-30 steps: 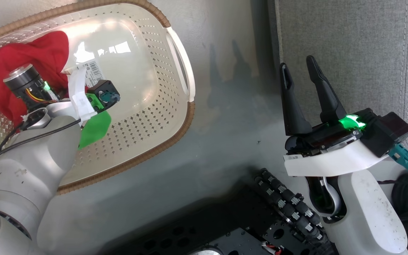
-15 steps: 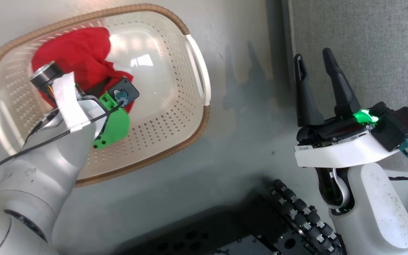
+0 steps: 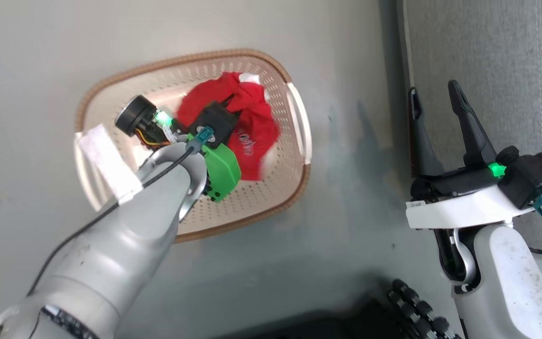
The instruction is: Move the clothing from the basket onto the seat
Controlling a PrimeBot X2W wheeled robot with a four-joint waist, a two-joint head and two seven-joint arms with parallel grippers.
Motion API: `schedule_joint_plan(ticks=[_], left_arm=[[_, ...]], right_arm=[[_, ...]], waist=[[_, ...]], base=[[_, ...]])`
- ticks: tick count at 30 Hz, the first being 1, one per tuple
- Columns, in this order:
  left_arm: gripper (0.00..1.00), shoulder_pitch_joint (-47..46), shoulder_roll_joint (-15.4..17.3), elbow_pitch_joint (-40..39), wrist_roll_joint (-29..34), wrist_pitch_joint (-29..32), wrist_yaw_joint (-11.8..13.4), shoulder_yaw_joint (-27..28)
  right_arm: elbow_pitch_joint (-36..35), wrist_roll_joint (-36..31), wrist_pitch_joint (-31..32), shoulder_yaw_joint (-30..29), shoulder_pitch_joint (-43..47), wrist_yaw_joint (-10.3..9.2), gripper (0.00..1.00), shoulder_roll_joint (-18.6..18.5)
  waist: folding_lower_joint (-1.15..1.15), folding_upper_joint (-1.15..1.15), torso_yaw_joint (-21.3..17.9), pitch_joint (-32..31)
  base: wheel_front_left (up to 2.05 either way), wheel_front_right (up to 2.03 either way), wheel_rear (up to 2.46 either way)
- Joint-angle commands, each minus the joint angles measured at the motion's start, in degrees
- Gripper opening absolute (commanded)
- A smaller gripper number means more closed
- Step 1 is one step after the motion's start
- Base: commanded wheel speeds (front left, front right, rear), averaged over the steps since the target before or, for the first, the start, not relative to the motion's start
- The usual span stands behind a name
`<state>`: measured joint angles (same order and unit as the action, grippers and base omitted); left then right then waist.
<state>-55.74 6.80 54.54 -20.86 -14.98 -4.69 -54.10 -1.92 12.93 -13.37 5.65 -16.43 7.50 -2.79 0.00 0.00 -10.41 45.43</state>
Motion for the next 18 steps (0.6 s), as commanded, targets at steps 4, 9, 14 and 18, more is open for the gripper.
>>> schedule_joint_plan(ticks=[4, 9, 14, 18], left_arm=[[0.00, 5.9, 2.3, -9.4, -1.8, -0.2, 1.3, 3.3], [0.00, 12.3, 4.4, -20.4, -3.0, -0.2, 2.3, 7.9], [0.00, 18.3, 5.7, -30.2, -3.9, -0.2, 3.0, 13.9], [0.00, 22.5, 6.5, -36.9, -4.0, -0.2, 2.2, 18.6]], right_arm=[[-1.0, -1.3, 1.8, -1.1, 2.2, -0.02, 1.00, -0.2], [-2.2, -2.2, 3.8, -2.1, 4.5, -0.02, 1.00, -0.2], [-3.0, -2.9, 5.3, -2.8, 6.9, -0.02, 1.00, -0.2], [-3.6, -3.4, 6.5, -3.0, 8.6, -0.02, 1.00, -0.2]], waist=[[0.00, 0.00, 5.7, -8.8], [0.00, 0.00, 7.2, -13.3], [0.00, 0.00, 8.6, -18.0], [0.00, 0.00, 9.6, -21.5]], base=[[0.00, 0.00, 0.00], [0.00, 0.00, 0.00], [0.00, 0.00, 0.00], [0.00, 0.00, 0.00]])
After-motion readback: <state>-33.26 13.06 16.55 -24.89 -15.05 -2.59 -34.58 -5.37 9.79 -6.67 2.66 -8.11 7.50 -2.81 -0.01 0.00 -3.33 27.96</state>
